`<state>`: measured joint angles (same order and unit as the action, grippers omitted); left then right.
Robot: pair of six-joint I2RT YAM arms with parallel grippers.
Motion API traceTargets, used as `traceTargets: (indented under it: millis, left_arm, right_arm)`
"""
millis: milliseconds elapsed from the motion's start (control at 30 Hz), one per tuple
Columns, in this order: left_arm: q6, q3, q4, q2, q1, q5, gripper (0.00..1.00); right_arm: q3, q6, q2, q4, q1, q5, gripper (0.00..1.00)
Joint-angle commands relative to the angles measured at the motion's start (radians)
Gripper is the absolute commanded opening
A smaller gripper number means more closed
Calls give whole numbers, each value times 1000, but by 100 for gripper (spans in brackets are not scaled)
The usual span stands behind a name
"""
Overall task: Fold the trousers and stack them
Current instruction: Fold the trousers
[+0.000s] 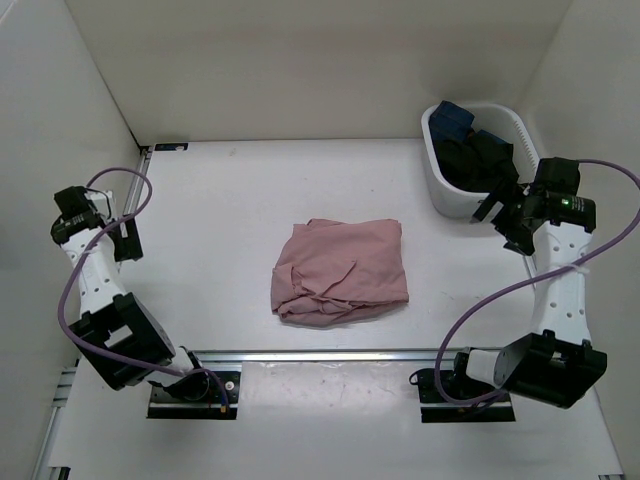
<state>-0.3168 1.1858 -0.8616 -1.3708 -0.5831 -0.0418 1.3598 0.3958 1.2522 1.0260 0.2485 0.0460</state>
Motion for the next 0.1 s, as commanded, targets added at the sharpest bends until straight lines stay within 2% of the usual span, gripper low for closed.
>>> traceTargets:
  millis: [0,67]
  left_arm:
    - [2,0,-7,24,0,17,100]
    - [2,-9,-7,33,0,17,100]
  right_arm:
    - [36,-35,1,-37,3,46,99]
    - [36,-44,1,-46,3,46,99]
